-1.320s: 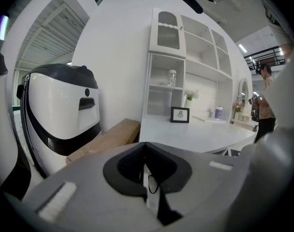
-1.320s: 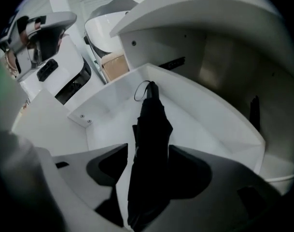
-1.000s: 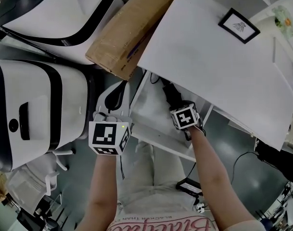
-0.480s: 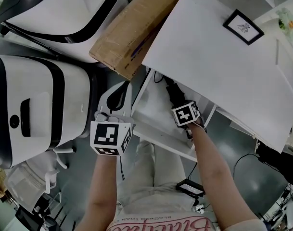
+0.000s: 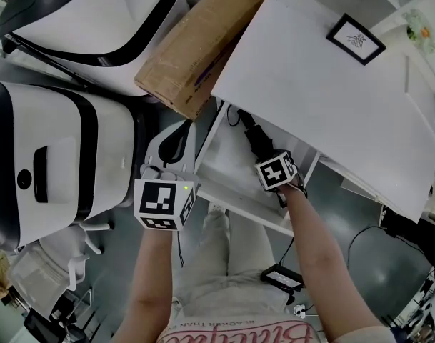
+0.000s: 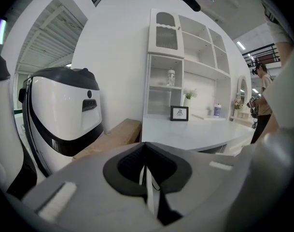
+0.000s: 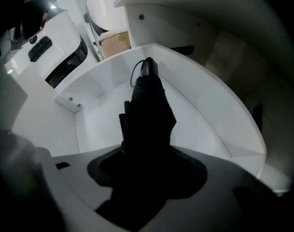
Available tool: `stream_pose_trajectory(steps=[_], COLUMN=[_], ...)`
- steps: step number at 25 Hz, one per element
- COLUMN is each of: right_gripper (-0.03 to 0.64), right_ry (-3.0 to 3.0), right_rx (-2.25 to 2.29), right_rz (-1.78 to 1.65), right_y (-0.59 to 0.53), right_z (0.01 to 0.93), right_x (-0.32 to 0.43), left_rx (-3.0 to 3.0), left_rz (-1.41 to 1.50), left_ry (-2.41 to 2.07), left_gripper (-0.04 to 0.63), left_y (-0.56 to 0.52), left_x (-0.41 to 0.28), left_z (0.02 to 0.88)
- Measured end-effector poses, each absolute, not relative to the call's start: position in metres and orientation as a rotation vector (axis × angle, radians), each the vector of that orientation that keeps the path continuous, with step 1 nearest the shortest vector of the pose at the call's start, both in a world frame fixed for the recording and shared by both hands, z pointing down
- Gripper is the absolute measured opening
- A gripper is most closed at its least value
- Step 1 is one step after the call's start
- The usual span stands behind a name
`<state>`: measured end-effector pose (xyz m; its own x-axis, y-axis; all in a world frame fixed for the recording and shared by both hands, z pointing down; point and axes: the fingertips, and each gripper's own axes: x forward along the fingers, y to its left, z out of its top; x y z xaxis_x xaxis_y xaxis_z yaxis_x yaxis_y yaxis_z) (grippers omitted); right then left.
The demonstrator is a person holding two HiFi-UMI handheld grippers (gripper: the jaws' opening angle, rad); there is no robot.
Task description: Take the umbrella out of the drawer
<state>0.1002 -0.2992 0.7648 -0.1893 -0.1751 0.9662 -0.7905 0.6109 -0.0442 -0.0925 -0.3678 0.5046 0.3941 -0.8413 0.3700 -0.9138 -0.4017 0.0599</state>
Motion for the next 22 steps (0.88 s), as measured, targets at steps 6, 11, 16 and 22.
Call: stream_pose_trajectory(steps=[6, 11, 16, 22], right_gripper=[0.238, 0.238, 0.238, 0.238], right_ry=[-1.733, -1.754, -1.773, -1.801], right_rx=[0.795, 0.811, 0.81, 0.803], right_rz=[0.641, 0.63, 0.59, 0.546], right_y=[-0.293, -0.289, -0.282, -0.274], right_z=[0.742, 0.72, 0.699, 0.675], right_x=[0.094, 0.091, 0.089, 0.084], left_rx=[2.421, 2.425, 2.445, 2.473], left_rz=[0.387, 0.354, 0.326, 0.293], left_ry=[-1.538, -1.543, -1.549, -1.565], left_gripper=[0.009, 0.009, 0.009, 0.009], left_y=[-0.364, -0.361, -0.355, -0.344], left_x=[-0.089, -0.088, -0.086, -0.09], left_z=[0.493, 0.481, 0.465, 0.443])
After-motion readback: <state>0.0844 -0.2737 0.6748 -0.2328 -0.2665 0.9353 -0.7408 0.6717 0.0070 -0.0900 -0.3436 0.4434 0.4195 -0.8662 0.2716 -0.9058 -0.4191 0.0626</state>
